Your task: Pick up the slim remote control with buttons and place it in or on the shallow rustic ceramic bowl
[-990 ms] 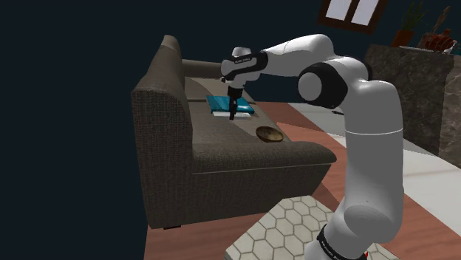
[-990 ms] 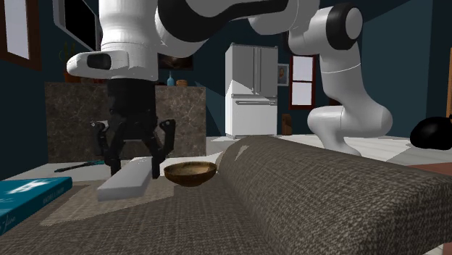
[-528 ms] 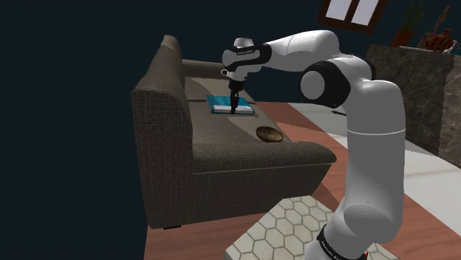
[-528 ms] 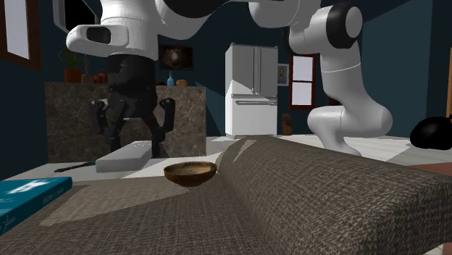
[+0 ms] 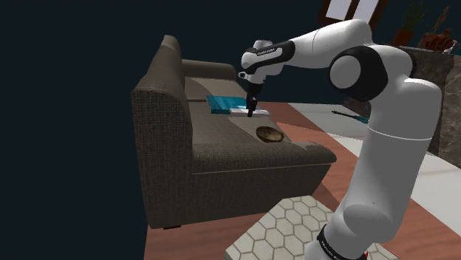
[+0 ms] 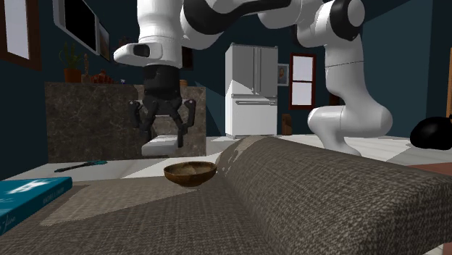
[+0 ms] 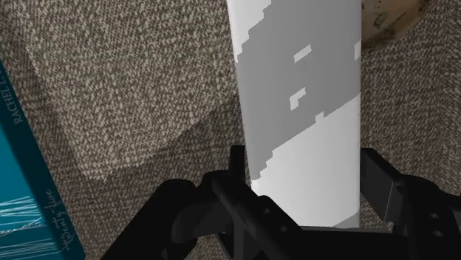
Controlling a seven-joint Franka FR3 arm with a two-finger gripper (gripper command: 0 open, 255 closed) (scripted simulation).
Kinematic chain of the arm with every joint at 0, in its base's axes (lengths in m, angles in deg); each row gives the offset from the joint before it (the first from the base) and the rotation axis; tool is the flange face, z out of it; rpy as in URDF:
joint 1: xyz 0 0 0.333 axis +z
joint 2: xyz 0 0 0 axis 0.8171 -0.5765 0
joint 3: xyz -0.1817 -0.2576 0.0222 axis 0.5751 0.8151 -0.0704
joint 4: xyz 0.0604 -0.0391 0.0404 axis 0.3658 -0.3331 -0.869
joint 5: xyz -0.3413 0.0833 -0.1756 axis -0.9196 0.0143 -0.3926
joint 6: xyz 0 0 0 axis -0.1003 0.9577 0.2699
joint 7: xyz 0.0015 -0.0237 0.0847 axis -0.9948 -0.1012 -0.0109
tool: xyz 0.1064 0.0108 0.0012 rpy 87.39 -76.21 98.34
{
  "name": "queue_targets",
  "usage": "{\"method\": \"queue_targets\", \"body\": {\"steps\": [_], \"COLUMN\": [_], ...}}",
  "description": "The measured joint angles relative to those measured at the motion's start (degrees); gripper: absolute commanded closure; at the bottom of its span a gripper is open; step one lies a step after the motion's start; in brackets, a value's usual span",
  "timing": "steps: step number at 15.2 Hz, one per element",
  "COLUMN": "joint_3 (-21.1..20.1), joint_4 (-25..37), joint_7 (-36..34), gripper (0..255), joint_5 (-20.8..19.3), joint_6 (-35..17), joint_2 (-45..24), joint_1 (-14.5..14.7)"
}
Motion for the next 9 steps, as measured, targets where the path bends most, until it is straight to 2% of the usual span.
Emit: {"method": "queue_targets", "body": {"steps": [7, 9], "joint_3": [3.02, 4.19], "joint_4": [-13.47, -15.36], "joint_7": [4.34, 6.33], "gripper": [255, 255], "joint_5": [-4.17, -4.96], "joint_6": [-3.01, -3.32], "joint_2": [11.11, 12.83], "joint_1": [-2.34, -3.51]}}
